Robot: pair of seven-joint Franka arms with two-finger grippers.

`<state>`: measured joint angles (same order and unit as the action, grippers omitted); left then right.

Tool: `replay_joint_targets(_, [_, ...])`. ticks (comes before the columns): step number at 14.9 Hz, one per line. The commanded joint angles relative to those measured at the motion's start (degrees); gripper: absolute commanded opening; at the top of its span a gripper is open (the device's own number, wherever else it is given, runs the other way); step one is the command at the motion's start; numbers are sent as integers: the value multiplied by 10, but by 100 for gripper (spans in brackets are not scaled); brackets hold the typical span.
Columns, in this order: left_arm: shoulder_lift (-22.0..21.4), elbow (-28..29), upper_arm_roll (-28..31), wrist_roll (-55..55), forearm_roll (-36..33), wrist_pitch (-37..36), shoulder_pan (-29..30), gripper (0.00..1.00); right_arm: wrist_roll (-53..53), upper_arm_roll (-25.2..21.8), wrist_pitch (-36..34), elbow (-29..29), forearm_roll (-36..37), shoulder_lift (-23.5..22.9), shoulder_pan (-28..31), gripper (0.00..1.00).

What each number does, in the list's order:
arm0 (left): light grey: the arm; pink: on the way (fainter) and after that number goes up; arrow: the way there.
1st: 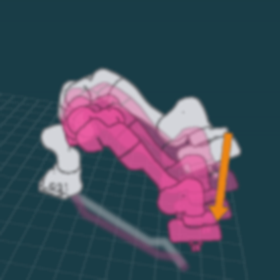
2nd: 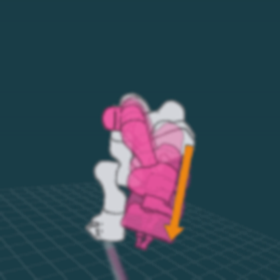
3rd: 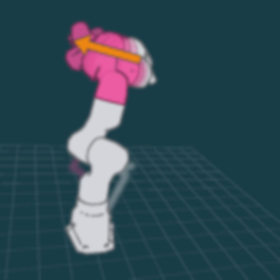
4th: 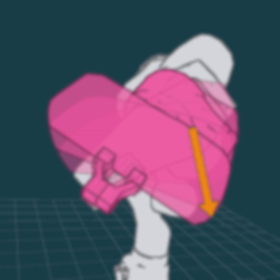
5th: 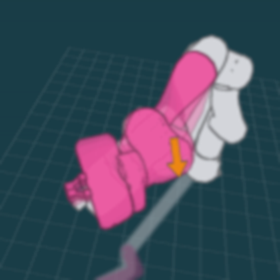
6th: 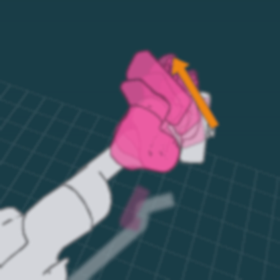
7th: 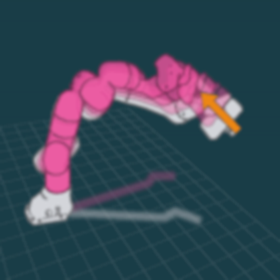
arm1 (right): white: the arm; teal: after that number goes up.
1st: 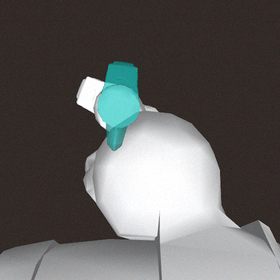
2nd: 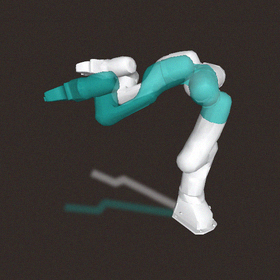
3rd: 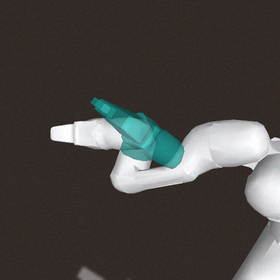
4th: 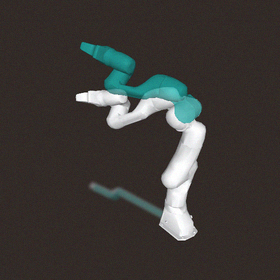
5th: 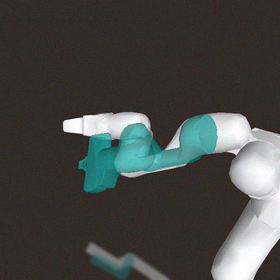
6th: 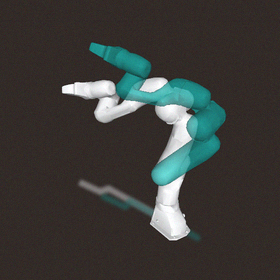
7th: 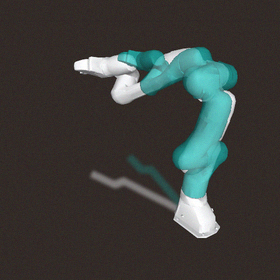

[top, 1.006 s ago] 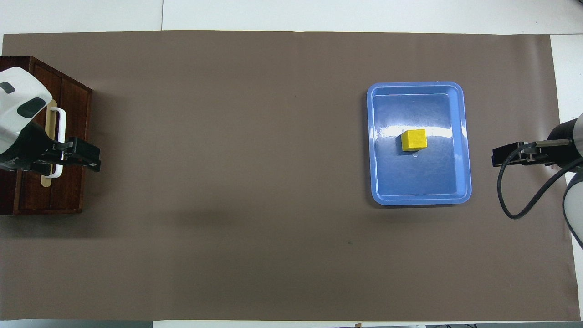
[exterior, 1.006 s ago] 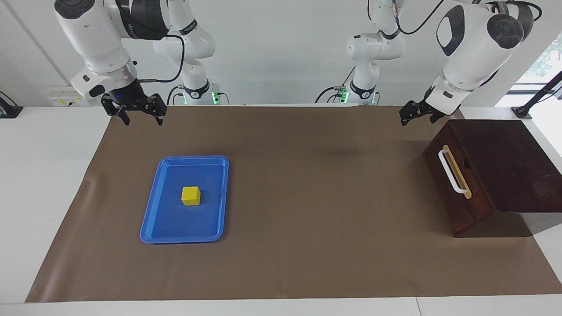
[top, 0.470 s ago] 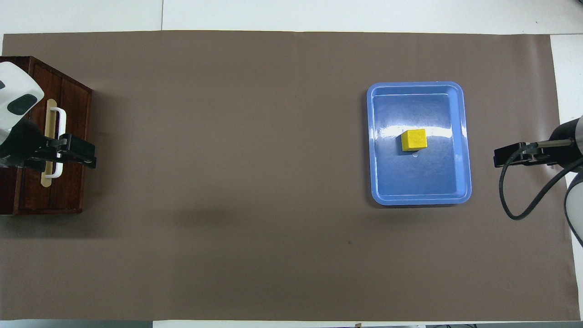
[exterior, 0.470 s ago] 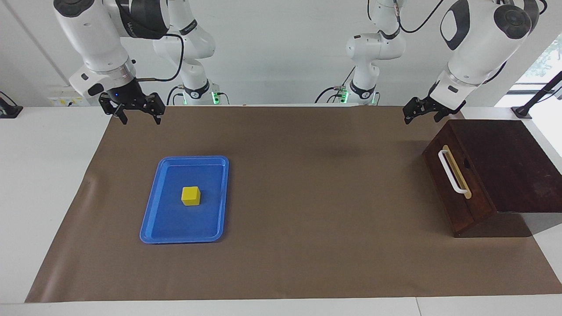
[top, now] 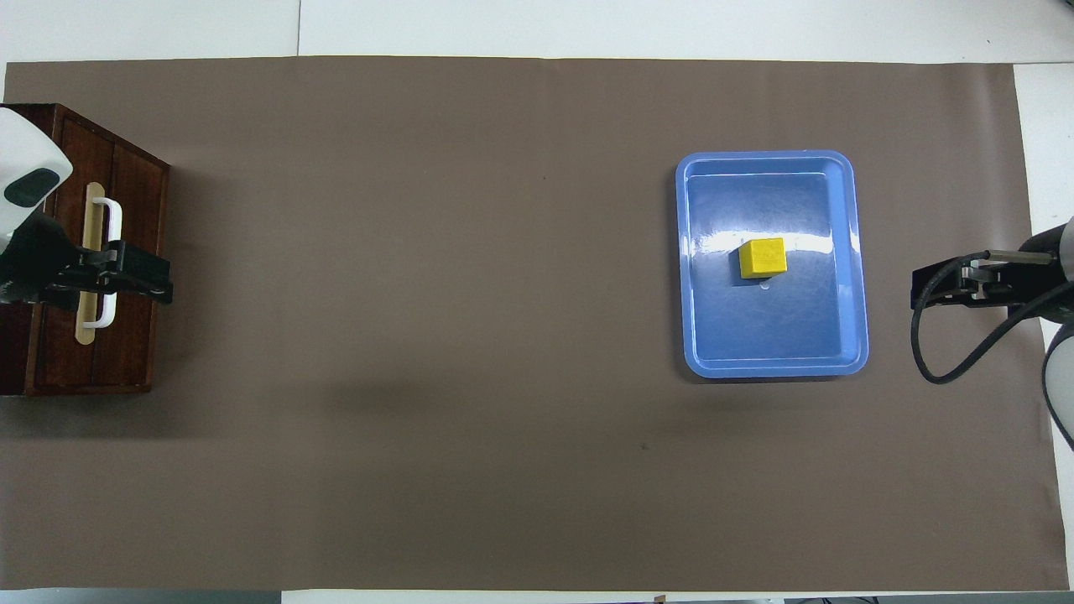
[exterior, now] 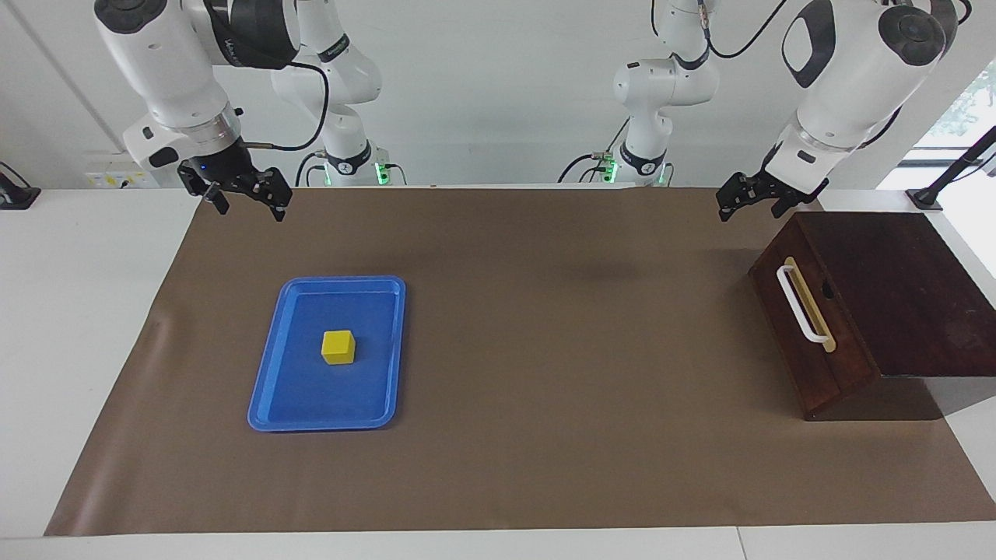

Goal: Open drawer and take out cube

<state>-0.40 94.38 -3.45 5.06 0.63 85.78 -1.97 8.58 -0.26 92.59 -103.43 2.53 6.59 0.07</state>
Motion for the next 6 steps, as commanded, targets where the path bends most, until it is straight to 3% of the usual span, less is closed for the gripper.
replay_joint_targets(1, [7,-12,2,-10,3,3,3,100,8,4,-10,3,-1,4,6,100])
replay_joint_targets(6, [6,-12,2,-9,3,6,3,100,10,4,-8,4,-1,4,7,100])
